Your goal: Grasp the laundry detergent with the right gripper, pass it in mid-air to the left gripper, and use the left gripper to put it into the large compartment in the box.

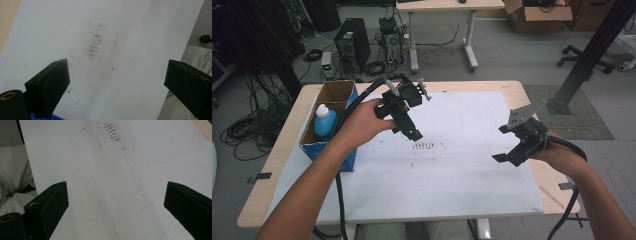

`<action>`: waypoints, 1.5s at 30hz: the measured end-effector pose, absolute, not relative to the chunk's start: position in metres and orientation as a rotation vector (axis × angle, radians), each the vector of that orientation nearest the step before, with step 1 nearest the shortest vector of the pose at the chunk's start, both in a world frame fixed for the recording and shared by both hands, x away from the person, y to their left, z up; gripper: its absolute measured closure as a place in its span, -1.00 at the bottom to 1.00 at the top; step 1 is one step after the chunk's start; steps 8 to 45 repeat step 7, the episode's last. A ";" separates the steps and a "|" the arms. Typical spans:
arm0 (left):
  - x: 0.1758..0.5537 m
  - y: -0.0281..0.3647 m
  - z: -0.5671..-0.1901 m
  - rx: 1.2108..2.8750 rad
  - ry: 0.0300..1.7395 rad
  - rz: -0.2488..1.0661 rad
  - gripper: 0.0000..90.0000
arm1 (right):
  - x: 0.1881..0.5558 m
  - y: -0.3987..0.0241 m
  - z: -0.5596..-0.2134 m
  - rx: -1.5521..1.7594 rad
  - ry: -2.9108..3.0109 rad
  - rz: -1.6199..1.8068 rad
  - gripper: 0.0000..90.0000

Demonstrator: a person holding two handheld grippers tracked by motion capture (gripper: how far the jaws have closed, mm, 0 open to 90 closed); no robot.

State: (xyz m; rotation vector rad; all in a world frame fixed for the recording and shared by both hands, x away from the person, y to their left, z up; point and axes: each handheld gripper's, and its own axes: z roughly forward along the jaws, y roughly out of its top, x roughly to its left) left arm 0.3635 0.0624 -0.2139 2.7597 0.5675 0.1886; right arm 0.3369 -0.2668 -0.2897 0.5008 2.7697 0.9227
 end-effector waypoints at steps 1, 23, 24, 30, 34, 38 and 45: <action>0.363 0.063 -0.214 2.759 0.570 0.189 -0.86 | 0.337 -0.267 -0.290 0.502 2.770 0.924 -0.88; 0.363 0.066 -0.212 2.750 0.581 0.189 -0.86 | 0.336 -0.268 -0.290 0.512 2.768 0.924 -0.88; 0.363 0.066 -0.212 2.750 0.581 0.189 -0.86 | 0.336 -0.268 -0.290 0.512 2.768 0.924 -0.88; 0.363 0.066 -0.212 2.750 0.581 0.189 -0.86 | 0.336 -0.268 -0.290 0.512 2.768 0.924 -0.88; 0.363 0.066 -0.212 2.750 0.581 0.189 -0.86 | 0.336 -0.268 -0.290 0.512 2.768 0.924 -0.88; 0.363 0.066 -0.212 2.750 0.581 0.189 -0.86 | 0.336 -0.268 -0.290 0.512 2.768 0.924 -0.88; 0.363 0.066 -0.212 2.750 0.581 0.189 -0.86 | 0.336 -0.268 -0.290 0.512 2.768 0.924 -0.88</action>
